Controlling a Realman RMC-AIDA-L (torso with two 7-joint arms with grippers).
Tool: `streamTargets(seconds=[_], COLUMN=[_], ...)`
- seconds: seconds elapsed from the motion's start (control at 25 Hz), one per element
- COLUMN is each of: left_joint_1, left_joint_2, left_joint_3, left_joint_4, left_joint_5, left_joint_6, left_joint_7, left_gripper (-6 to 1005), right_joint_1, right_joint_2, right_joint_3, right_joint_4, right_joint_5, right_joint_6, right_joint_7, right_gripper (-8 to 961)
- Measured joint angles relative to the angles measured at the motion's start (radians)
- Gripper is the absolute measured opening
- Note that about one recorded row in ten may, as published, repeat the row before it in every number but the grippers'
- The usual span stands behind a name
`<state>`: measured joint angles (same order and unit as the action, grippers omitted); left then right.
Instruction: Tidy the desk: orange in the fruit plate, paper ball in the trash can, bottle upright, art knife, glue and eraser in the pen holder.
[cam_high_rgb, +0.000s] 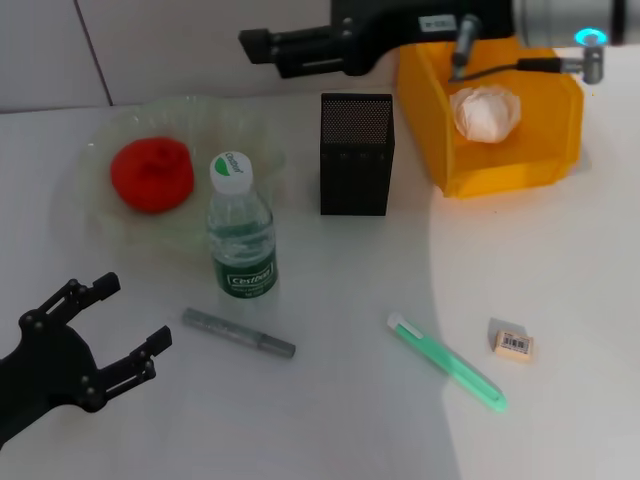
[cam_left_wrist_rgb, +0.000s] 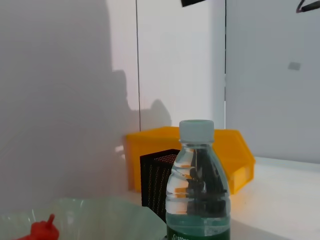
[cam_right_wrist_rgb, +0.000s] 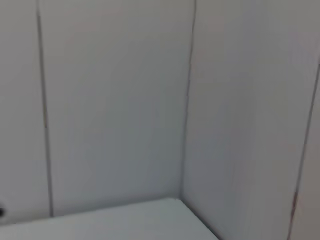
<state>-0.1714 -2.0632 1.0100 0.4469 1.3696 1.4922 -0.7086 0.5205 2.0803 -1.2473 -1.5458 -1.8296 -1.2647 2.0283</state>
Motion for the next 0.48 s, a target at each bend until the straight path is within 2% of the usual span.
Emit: streamTargets(seconds=[0.12,0.28,0.4,0.44,0.48], left_joint_1=[-0.001,-0.003,-0.003,-0.004,-0.004], left_joint_2=[0.0,0.0,0.0,0.0,0.0], left_joint_3=[0.001,0.011,0.037,0.043,0.043], left_joint_4=[0.0,0.002,0.005,0.005,0.005], left_joint_5=[0.0,0.003,0.003,0.003,0.003], left_joint_6=[0.001,0.002,0.002,0.002,0.002], left_joint_7=[0.0,-0.003,-0.001,-0.003,-0.003], left_gripper=[872,872,872,872,872], right_joint_1=[-0.076,-0.152,-0.163,-0.165,-0.165], right_joint_2=[0.0,-0.001,-0.017,-0.035,-0.035], right_joint_3=[0.091,0.229,0.354,0.424,0.424], right_joint_4=[0.085,0.296,0.465,0.574,0.574], right_joint_5=[0.176,0.37,0.394,0.384,0.384], right_joint_6=[-0.118,-0.267,-0.408,-0.489,-0.489], right_joint_7=[-0.178,-0.452,-0.587,-0.636,-0.636], right_gripper=[758,764,792,804,817])
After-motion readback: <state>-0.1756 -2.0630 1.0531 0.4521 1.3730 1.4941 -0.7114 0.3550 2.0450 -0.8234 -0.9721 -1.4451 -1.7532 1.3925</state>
